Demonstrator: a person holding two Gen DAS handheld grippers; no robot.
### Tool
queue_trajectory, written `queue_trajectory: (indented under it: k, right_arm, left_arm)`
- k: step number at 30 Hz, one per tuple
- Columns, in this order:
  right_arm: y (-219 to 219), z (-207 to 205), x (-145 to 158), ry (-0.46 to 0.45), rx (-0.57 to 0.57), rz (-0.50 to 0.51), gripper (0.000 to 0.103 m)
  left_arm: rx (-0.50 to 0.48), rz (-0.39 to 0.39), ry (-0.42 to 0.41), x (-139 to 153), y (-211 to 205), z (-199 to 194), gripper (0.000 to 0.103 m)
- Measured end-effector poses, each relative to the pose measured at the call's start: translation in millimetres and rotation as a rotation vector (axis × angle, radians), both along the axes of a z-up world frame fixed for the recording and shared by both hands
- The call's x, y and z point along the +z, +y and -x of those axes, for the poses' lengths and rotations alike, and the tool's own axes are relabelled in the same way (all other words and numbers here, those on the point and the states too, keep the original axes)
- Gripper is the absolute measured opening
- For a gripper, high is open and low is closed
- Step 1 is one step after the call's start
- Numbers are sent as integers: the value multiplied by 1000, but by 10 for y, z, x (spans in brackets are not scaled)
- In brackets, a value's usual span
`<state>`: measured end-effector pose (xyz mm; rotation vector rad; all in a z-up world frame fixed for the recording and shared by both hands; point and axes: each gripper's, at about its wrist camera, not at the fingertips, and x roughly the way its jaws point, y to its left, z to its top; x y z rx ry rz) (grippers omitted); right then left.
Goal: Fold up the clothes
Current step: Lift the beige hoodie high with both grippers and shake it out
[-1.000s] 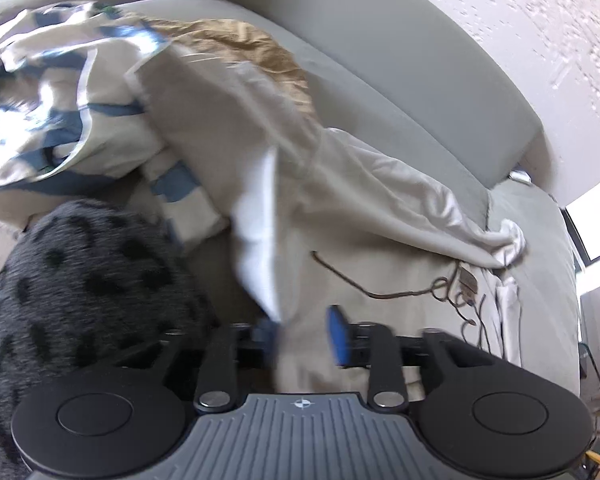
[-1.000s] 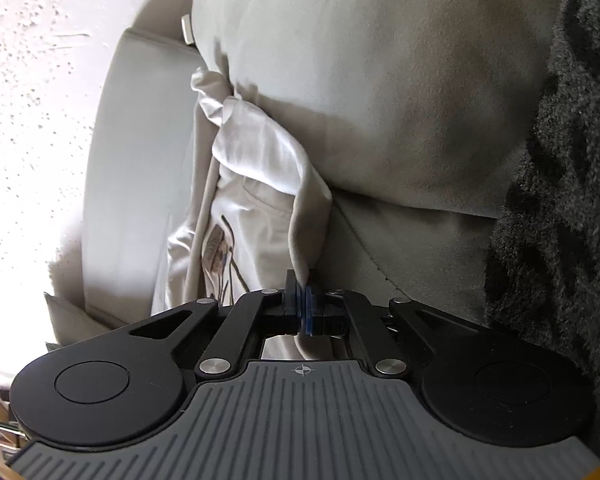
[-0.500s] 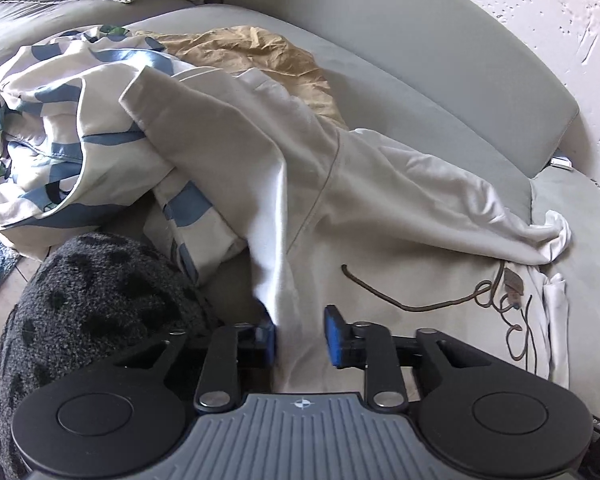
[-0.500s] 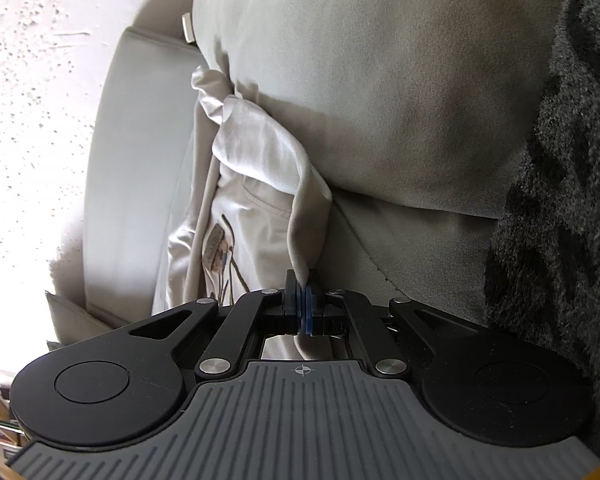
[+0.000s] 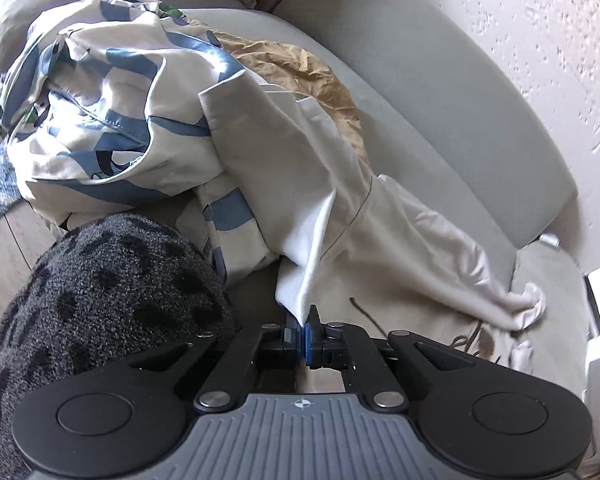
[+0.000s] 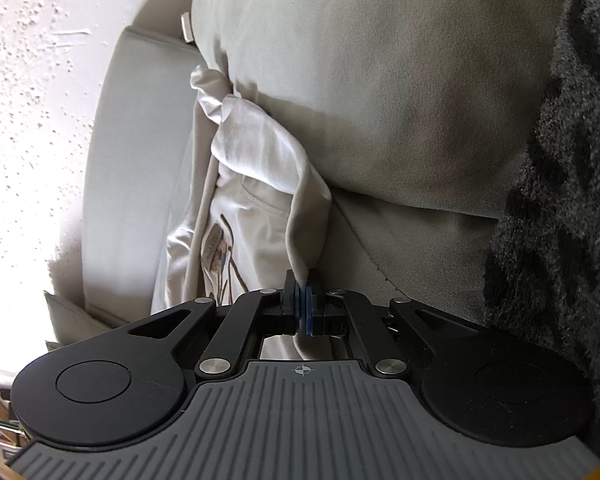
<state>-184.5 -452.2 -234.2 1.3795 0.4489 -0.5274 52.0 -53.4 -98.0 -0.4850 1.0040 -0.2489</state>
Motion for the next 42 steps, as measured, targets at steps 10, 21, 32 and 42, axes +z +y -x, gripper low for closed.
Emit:
queue_trajectory:
  k: [10,21,32,42]
  right_arm:
    - [-172,-12,794,-186,-5,89,1]
    - [301,692,3593,-779,-20,714,1]
    - [653,1354,4687,-792,43,888,1]
    - [134,-15,4489,-487,128,732,2]
  left_arm:
    - [1,300,-162,753,222,26,1]
    - [-94,531,-766,2865,502,683,0]
    - [-121,630,-920,3678,808,1026,0]
    - [-90,482,-570,3201,143,-377,0]
